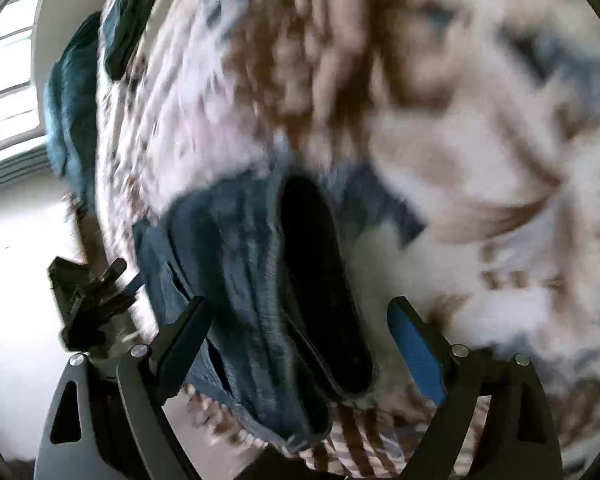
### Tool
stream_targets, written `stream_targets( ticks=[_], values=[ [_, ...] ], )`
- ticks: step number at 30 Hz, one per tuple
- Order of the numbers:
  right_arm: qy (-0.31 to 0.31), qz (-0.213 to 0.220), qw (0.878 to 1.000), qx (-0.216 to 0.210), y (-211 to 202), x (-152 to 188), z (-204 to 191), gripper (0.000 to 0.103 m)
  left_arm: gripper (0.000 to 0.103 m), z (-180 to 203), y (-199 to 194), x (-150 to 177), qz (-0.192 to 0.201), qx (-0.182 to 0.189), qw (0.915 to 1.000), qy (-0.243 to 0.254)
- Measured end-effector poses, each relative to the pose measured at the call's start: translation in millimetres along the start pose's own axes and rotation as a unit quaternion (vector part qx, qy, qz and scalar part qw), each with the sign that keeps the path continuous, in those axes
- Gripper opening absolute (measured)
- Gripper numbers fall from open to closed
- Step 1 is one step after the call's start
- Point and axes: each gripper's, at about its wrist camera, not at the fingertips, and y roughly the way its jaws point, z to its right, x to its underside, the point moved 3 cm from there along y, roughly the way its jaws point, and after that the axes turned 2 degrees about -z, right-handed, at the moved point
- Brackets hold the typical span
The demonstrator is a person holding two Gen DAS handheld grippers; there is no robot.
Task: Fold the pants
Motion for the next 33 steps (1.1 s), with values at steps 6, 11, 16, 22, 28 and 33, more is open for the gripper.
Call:
stream_targets(
  ticks=[6, 11, 16, 22, 28, 33],
  values=[
    [-0.012, -0.016, 0.991, -0.129, 35.0, -11.4, 16.3, 0.099, 0.092, -11.0, 48.7, 27.4, -0.076, 0.115, 0.989, -0.053],
    [-0.029, -0.014, 0.977, -0.213, 28.5, -10.2, 6.9, 0.099, 0.092, -5.6, 64.5, 24.4, -0.086, 0.124, 0.9869, -0.057],
    [-0.073, -0.071, 0.985, -0.136, 66.1, -13.8, -15.4, 0.103, 0.092, 0.3, 77.5, 21.1, -0.109, 0.119, 0.9865, -0.031],
    [-0.112, -0.111, 0.978, -0.138, 77.4, -15.6, -53.3, 0.103, 0.092, 10.6, 64.3, 18.6, -0.102, 0.122, 0.9873, -0.009],
    [-0.074, -0.09, 0.991, -0.073, 94.8, -26.1, -47.2, 0.097, 0.092, 8.7, 71.0, 19.6, -0.112, 0.114, 0.9872, 0.0],
    [-0.088, -0.062, 0.991, -0.083, 85.7, -11.1, -74.9, 0.075, 0.092, 20.7, 51.5, 18.7, -0.113, 0.117, 0.9862, 0.029]
  ],
)
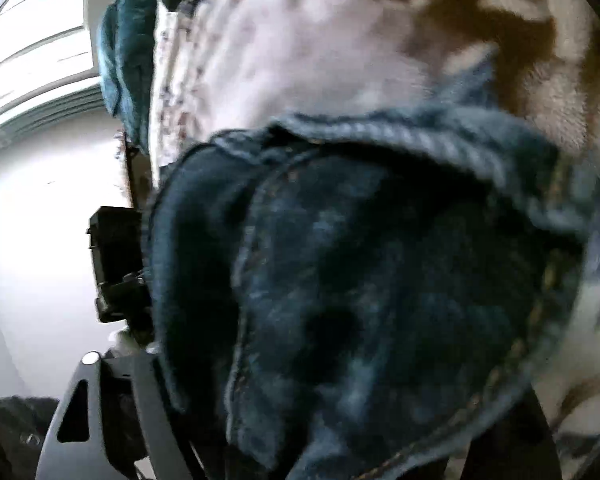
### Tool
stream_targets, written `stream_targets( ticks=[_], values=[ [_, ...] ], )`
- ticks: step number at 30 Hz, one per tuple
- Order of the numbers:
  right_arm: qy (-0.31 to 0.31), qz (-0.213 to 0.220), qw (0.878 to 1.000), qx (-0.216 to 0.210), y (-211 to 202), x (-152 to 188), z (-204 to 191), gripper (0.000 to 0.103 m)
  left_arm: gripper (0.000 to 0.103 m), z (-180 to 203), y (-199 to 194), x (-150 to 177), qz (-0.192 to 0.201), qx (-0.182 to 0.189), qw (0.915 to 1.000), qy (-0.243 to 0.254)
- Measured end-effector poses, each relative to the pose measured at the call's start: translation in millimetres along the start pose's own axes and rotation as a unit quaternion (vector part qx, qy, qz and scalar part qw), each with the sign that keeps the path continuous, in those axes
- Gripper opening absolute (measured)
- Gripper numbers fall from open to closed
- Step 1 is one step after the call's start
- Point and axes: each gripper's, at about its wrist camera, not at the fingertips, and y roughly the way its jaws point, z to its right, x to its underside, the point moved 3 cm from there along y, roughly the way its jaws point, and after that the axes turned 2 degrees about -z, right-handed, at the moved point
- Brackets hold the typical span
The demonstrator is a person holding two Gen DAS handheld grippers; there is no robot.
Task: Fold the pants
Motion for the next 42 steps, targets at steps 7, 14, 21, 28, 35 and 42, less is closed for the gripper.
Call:
stream_targets(
  ticks=[7, 14, 21, 28, 35, 42],
  values=[
    [0.014, 0.022, 0.999, -0.025, -13.4, -0.1, -24.3, 0.071, 0.092, 37.3, -31.0, -6.0, 0.0, -0.009, 0.9989, 0.047],
    [-0.015, 0.05, 0.997, -0.049, -56.9, -41.0, -73.4, 0.07, 0.092, 70.1, -70.3, -57.0, 0.033, -0.018, 0.9974, 0.062],
    [-0.07, 0.067, 0.994, -0.04, -113.1, -148.3, -140.7, 0.07, 0.092, 123.4, -112.7, -160.8, 0.081, -0.018, 0.993, 0.084],
    [-0.133, 0.085, 0.987, -0.018, -172.2, -296.1, -213.3, 0.07, 0.092, 174.9, -157.6, -306.5, 0.131, -0.025, 0.9841, 0.117],
    [-0.165, 0.083, 0.983, 0.014, -179.6, -431.6, -251.5, 0.07, 0.092, 169.1, -165.3, -423.3, 0.143, -0.04, 0.9816, 0.12],
    [-0.11, 0.074, 0.99, 0.038, -132.9, -494.6, -211.1, 0.07, 0.092, 111.6, -114.8, -476.7, 0.093, -0.086, 0.9884, 0.085]
  ],
)
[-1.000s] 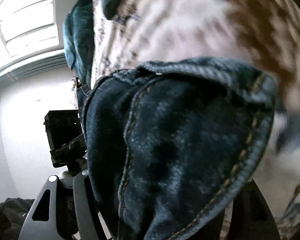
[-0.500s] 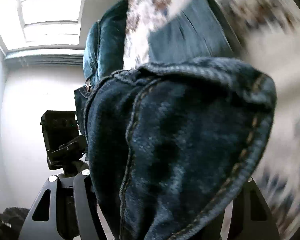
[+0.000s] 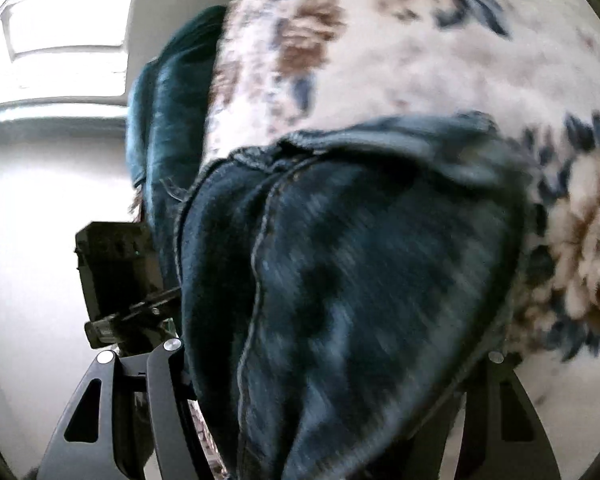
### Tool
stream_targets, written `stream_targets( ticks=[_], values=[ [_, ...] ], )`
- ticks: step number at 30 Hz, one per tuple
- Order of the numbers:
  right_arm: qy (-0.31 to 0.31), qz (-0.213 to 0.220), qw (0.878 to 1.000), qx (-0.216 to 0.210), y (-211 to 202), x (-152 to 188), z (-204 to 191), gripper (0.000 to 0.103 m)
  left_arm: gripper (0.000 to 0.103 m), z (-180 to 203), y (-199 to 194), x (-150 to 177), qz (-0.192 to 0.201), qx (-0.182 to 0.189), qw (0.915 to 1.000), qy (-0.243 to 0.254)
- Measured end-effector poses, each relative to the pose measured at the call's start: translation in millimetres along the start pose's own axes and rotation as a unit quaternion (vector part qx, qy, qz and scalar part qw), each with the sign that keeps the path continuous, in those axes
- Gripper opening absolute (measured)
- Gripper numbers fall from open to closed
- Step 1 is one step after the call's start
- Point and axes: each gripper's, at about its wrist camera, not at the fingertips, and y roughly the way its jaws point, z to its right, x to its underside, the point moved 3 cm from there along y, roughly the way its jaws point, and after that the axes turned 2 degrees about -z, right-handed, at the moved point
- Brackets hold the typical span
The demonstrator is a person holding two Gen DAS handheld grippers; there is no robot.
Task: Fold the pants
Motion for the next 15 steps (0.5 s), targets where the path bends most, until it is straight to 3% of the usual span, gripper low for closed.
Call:
stream_targets(
  ticks=[1, 4, 7, 8, 9, 10, 12, 14, 15],
  values=[
    [0.007, 0.001, 1.0, 0.0, 3.4, -0.1, 7.5, 0.07, 0.092, -10.9, 6.9, 0.2, -0.007, -0.019, 0.9998, -0.004],
    [0.015, 0.0, 1.0, 0.003, 4.7, 0.9, 20.1, 0.071, 0.094, -28.3, -3.1, -1.9, -0.012, -0.029, 0.9995, -0.003],
    [0.017, 0.003, 1.0, 0.022, -5.1, 8.4, 19.0, 0.076, 0.094, -23.2, -12.2, 0.2, -0.012, -0.047, 0.9988, -0.002],
    [0.02, 0.007, 0.999, 0.038, -8.0, 10.3, 17.5, 0.083, 0.093, -19.4, -15.1, -1.7, -0.008, -0.058, 0.9983, -0.002],
    [0.02, 0.015, 0.997, 0.071, -13.8, 14.1, 13.3, 0.091, 0.093, -16.1, -22.2, 1.2, -0.001, -0.07, 0.9975, -0.003],
    [0.009, 0.022, 0.994, 0.105, -17.9, 17.3, 7.2, 0.091, 0.092, -11.3, -33.2, 6.3, 0.012, -0.092, 0.9957, -0.002],
    [-0.023, 0.044, 0.977, 0.209, -31.0, 33.6, -9.4, 0.094, 0.092, 0.3, -52.7, 22.0, 0.044, -0.135, 0.9898, 0.013],
    [-0.045, 0.067, 0.951, 0.299, -40.9, 54.2, -25.6, 0.095, 0.093, -6.2, -80.1, 42.2, 0.074, -0.206, 0.9752, 0.029],
    [-0.05, 0.084, 0.936, 0.338, -46.9, 67.6, -33.6, 0.095, 0.093, -1.8, -95.6, 59.5, 0.095, -0.25, 0.9628, 0.037]
  ],
)
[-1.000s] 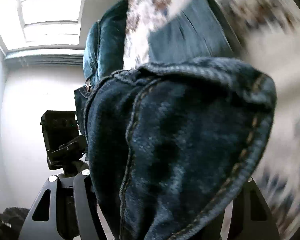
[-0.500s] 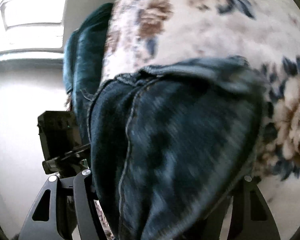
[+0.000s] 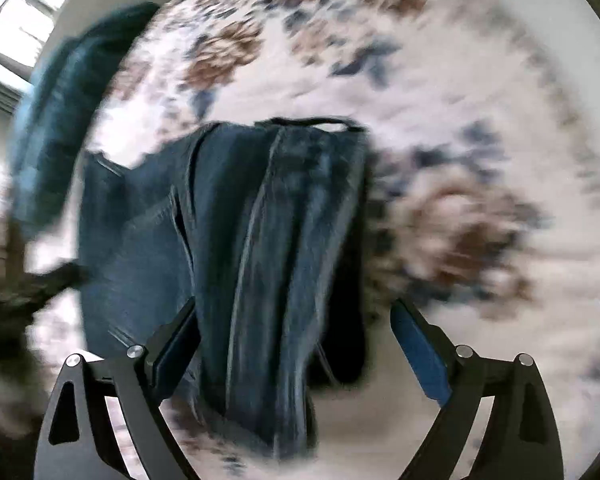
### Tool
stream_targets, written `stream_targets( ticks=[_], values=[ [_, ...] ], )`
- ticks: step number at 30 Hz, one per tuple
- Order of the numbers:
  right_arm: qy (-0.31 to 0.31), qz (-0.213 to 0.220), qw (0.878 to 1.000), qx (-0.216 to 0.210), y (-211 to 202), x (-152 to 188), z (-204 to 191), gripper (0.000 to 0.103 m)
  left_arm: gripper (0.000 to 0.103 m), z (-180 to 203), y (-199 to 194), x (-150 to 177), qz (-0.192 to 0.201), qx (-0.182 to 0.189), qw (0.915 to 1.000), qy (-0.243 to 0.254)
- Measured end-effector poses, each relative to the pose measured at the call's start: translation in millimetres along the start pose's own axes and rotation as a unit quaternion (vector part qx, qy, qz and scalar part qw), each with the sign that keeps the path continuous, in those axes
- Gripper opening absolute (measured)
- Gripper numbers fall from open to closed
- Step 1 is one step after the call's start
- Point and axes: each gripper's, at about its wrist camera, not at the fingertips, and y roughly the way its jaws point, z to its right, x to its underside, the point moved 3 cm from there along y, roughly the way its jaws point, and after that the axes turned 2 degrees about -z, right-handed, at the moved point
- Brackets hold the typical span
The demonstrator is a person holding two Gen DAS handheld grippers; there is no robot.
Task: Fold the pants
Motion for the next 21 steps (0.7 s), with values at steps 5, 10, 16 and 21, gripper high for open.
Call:
stream_targets(
  ticks=[5, 10, 16, 21],
  values=[
    [0.003, 0.065, 0.992, 0.112, -62.0, 57.3, -22.7, 0.095, 0.093, 20.0, -58.3, 22.9, 0.047, -0.046, 0.9977, -0.015],
    [0.027, 0.097, 0.988, 0.12, -152.2, 122.9, -37.0, 0.096, 0.093, 46.6, -122.8, 47.1, 0.073, -0.038, 0.9965, -0.01],
    [0.023, 0.14, 0.981, 0.133, -282.3, 198.2, -56.5, 0.096, 0.093, 77.1, -232.3, 89.2, 0.105, -0.046, 0.9933, 0.005],
    [0.009, 0.189, 0.972, 0.138, -393.0, 261.2, -80.6, 0.096, 0.094, 94.0, -315.7, 132.1, 0.129, -0.05, 0.9903, 0.017]
  ],
)
